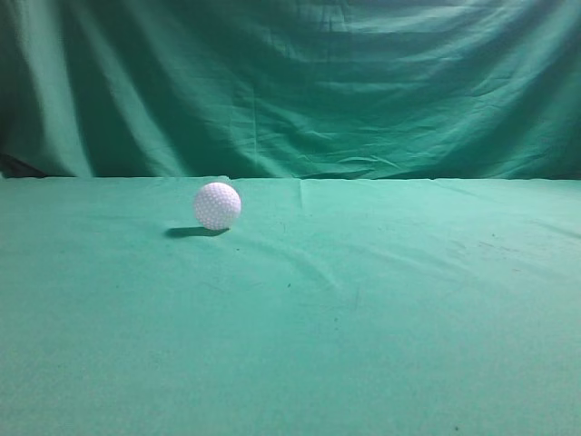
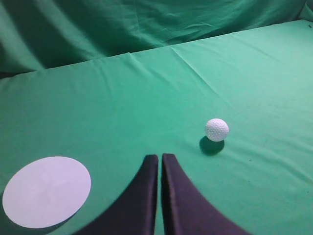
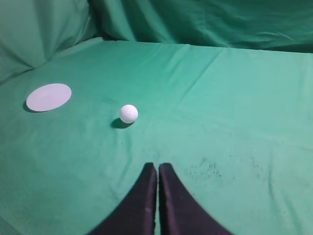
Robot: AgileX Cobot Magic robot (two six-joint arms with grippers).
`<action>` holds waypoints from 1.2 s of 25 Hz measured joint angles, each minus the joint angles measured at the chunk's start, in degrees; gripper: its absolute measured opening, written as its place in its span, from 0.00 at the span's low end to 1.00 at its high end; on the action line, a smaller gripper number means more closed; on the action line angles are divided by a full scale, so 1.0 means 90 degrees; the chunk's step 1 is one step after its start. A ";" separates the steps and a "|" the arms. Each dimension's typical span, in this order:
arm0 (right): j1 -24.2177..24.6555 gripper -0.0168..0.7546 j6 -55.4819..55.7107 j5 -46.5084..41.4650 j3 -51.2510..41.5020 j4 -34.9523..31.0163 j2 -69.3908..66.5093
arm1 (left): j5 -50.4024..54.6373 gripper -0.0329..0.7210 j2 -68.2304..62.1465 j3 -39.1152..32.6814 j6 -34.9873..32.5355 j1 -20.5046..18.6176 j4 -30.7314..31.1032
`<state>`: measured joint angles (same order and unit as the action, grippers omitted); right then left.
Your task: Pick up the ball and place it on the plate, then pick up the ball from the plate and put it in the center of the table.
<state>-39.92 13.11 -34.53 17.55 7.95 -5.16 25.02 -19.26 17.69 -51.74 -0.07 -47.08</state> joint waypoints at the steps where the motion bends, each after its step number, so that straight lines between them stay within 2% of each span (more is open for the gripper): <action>1: 0.0000 0.02 0.0000 0.0055 -0.0066 0.0000 -0.0001 | -0.0005 0.04 0.0000 -0.0010 0.0023 0.0000 0.0000; 12: 0.0000 0.02 -0.0011 0.0110 -0.0299 0.0000 -0.0001 | 0.0015 0.04 0.0000 -0.0481 0.0065 0.0000 -0.0023; 27: 0.0000 0.02 -0.0011 0.0110 -0.0299 0.0000 -0.0001 | 0.0173 0.04 0.0000 -0.0517 0.0077 0.0000 -0.0035; 30: 0.0000 0.02 -0.0064 0.0212 -0.0299 0.0583 -0.0001 | 0.0173 0.04 0.0000 -0.0517 0.0077 0.0000 -0.0035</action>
<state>-39.92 12.54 -32.62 14.86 13.19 -5.18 26.57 -19.26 13.04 -51.04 -0.07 -47.39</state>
